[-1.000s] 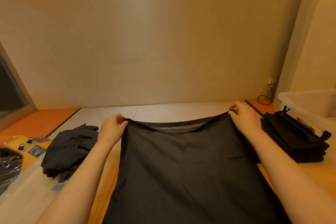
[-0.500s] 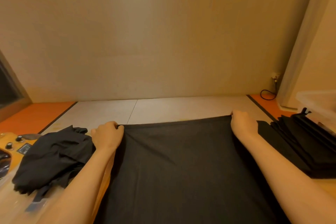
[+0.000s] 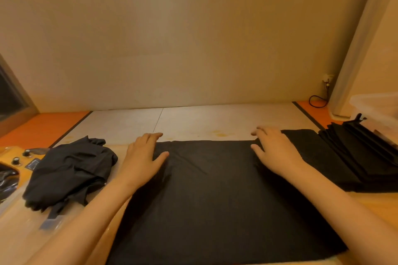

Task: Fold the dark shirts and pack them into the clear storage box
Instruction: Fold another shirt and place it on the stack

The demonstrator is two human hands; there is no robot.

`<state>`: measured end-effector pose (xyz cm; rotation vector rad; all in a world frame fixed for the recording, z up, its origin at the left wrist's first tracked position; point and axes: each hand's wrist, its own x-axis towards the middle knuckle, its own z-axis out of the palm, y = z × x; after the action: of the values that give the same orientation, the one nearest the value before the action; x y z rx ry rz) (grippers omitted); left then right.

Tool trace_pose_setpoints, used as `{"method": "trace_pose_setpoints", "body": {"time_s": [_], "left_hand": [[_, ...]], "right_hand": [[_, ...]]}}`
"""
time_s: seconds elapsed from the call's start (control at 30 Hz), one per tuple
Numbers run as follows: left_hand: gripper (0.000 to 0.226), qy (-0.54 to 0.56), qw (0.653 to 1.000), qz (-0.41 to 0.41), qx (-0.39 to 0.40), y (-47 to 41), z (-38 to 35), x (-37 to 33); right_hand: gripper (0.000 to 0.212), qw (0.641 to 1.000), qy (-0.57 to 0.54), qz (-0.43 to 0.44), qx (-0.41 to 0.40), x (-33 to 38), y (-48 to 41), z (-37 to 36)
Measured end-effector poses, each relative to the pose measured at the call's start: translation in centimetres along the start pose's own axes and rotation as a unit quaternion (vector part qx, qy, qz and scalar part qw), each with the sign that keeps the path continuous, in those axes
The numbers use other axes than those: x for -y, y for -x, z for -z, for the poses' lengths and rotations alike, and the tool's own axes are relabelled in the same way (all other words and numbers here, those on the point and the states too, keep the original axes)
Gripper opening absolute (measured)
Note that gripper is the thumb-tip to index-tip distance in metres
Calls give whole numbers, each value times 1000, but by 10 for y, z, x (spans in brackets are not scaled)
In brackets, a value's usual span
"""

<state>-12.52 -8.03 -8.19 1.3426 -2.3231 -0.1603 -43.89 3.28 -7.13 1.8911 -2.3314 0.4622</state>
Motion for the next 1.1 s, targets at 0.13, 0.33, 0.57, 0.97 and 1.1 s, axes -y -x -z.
{"method": "trace_pose_setpoints", "body": {"time_s": [0.13,0.33,0.57,0.97,1.1], "left_hand": [[70,65,985,-77,137,104,26,-28],[98,-32,964,-78,254,201,29,-22],[92,-63,982,-87,156,258,28,-10],[41,17,980,-200,16,308,44,22],[34,102,988,-113,-9,293,67,14]], "right_hand": [[53,987,-40,102,121,21,100,17],[73,976,-37,81,199,7,205,22],[91,979,17,69,192,5,263,26],[38,981,-37,176,-73,-14,325,18],[41,985,-69,144,-66,-17,309,37]]}}
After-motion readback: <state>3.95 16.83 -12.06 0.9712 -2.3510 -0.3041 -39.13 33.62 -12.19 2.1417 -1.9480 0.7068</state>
